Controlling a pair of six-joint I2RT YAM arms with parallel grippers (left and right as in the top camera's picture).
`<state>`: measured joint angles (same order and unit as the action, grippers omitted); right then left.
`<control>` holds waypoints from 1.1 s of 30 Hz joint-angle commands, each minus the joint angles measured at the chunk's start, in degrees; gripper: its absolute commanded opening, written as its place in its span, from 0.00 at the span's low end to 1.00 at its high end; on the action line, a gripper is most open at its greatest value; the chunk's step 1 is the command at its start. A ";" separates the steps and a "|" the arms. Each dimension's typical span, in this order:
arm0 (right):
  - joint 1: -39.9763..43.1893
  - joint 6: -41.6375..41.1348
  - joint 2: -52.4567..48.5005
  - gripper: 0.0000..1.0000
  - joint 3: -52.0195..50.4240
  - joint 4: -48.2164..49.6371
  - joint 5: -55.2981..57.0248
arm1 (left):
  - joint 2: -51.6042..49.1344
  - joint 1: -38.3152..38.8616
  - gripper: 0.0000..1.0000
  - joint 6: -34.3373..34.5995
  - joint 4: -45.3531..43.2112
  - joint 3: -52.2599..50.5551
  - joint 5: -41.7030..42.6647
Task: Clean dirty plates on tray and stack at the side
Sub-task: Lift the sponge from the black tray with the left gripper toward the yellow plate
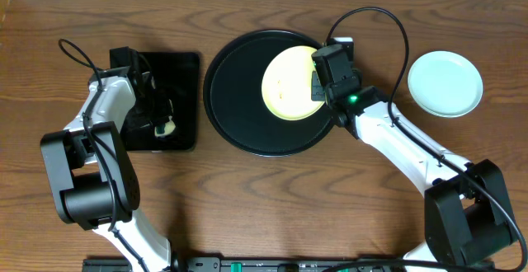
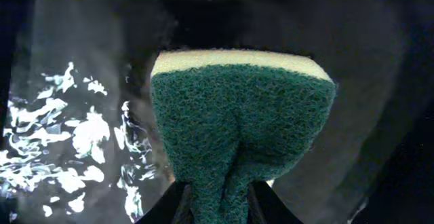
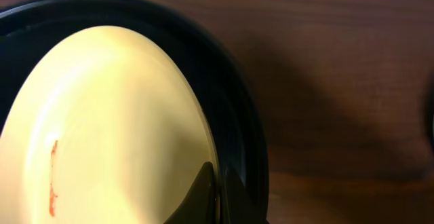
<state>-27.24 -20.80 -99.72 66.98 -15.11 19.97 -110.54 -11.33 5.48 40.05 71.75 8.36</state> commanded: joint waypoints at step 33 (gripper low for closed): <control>-0.15 10.67 1.57 0.01 -0.17 6.84 -5.77 | 18.67 4.94 0.07 -2.78 3.52 1.36 -7.10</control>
<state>-27.24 -9.39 -99.68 66.92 -7.79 14.02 -91.42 -7.27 1.19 43.48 73.38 0.93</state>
